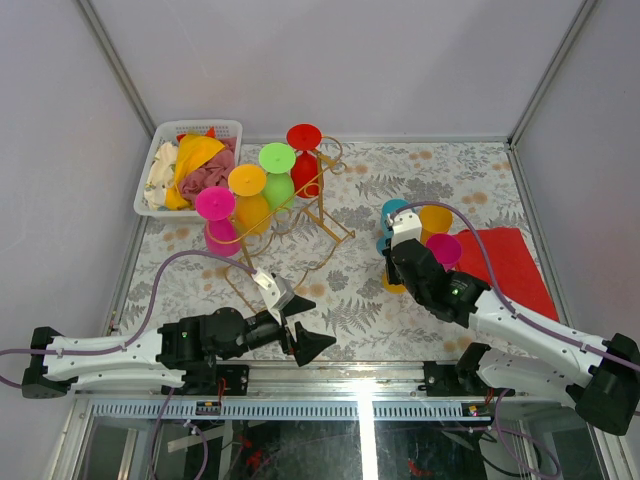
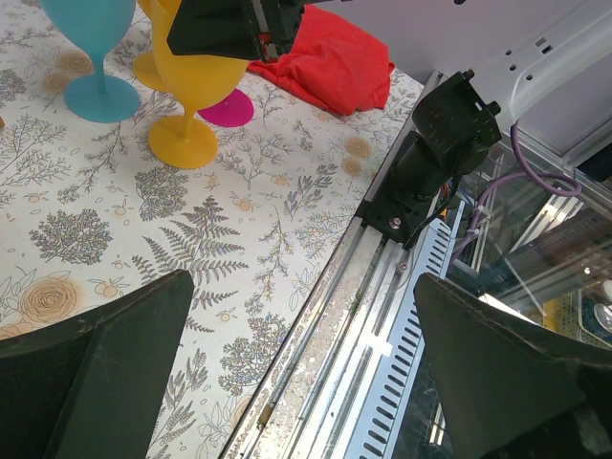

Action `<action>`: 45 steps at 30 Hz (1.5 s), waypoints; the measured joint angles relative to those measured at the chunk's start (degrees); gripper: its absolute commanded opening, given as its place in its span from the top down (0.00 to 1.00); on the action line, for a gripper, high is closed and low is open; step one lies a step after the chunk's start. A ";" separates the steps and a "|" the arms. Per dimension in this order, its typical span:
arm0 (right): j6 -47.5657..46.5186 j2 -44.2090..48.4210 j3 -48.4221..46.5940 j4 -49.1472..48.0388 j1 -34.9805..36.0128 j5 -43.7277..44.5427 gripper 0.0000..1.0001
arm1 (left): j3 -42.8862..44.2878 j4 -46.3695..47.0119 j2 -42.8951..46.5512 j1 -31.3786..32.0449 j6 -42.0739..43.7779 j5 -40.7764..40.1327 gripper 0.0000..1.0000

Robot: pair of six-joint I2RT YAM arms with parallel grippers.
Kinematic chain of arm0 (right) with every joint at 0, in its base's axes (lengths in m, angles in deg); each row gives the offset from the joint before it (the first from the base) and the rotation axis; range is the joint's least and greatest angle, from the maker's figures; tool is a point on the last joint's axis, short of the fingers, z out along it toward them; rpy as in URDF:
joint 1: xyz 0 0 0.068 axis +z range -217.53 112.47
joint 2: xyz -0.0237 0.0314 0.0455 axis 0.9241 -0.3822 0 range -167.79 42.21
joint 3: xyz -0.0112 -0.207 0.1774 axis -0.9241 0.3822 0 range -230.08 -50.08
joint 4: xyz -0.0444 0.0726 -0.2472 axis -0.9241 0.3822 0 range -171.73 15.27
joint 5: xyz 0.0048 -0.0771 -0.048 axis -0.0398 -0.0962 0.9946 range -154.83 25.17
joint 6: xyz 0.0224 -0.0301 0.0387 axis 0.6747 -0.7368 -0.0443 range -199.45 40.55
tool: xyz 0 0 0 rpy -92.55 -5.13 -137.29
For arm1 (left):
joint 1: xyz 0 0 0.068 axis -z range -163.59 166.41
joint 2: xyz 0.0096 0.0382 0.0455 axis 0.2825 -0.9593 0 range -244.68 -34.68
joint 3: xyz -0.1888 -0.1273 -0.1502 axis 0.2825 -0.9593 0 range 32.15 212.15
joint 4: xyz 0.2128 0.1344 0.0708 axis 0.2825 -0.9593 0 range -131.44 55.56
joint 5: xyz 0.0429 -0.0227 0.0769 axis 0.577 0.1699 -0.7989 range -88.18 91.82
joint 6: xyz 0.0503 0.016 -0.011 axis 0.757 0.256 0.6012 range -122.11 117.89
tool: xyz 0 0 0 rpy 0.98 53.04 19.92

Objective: Take the wine glass off the wine glass rack
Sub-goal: Place the wine glass at the center of the board.

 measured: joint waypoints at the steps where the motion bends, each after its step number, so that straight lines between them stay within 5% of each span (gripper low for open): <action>1: 0.02 0.00 0.00 0.00 0.00 0.02 0.91 | 0.00 0.00 0.00 0.00 0.00 0.00 0.00; 11: 0.11 0.02 -0.07 0.07 -0.11 -0.07 0.86 | 0.00 0.00 -0.02 0.00 0.00 0.02 0.00; 29: 1.01 3.43 -0.11 1.79 -0.22 -1.79 0.63 | 5.64 -1.68 -3.08 0.00 -0.39 0.48 0.00; 45: 4.11 12.57 -0.24 -0.07 -0.24 -4.02 0.46 | 38.27 -19.52 -15.82 -0.26 0.96 0.94 0.00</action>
